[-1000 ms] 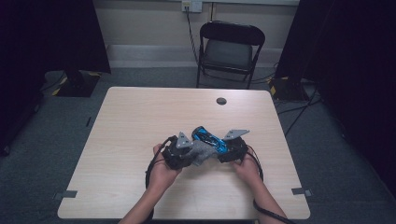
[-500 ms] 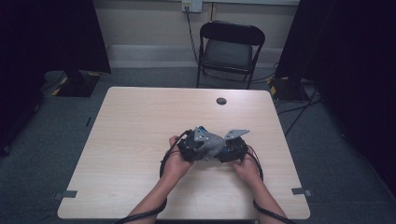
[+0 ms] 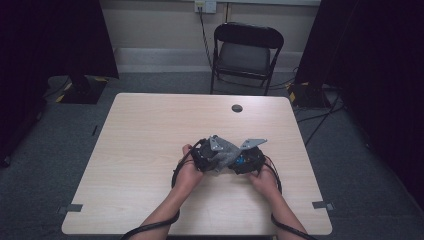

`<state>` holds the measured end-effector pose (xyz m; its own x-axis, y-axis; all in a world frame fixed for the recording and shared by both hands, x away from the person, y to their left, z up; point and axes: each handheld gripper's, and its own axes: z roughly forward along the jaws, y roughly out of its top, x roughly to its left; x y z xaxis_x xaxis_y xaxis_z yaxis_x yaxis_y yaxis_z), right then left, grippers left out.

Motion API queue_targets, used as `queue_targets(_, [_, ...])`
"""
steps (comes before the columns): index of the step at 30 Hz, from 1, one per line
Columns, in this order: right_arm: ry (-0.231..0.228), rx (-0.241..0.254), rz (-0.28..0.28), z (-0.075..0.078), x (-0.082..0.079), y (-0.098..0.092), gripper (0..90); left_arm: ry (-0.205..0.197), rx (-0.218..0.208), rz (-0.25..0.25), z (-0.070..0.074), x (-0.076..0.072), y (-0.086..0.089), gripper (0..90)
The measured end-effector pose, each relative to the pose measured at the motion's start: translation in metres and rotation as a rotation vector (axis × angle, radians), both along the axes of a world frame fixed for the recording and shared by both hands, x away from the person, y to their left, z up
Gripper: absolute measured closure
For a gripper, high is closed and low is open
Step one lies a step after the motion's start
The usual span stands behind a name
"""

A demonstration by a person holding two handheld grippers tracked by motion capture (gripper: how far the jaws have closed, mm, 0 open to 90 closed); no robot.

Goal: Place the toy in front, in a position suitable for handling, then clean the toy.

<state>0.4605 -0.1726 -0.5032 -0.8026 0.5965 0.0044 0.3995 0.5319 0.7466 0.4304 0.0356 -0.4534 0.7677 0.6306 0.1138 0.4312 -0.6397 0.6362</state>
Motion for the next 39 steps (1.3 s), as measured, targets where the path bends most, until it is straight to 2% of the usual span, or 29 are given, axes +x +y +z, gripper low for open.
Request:
queue_targets(10, [0.001,0.0,0.0,0.0,0.0,0.0,25.1,-0.022,0.019,0.048,0.003,0.015,0.018,74.1])
queue_targets(14, [0.001,0.001,0.0,0.0,0.0,0.0,25.0,-0.032,-0.001,0.086,0.004,0.019,0.024,74.1])
queue_targets(18, [0.001,0.001,0.0,0.0,0.0,0.0,25.1,-0.019,-0.026,0.101,0.004,0.023,0.03,74.1])
queue_targets(22, [0.002,0.001,0.0,0.0,0.0,0.0,25.1,-0.026,-0.026,0.119,0.006,0.024,0.034,74.1])
queue_targets(23, [0.001,0.001,0.0,0.0,0.0,0.0,25.1,-0.028,-0.039,0.128,0.007,0.025,0.037,74.2])
queue_targets(30, [0.002,0.002,0.001,0.0,0.0,0.0,25.1,-0.017,-0.069,0.182,0.011,0.027,0.06,74.2])
queue_targets(39, [0.003,0.003,0.001,0.0,0.0,0.0,25.2,-0.013,-0.105,0.197,0.018,0.021,0.075,74.2])
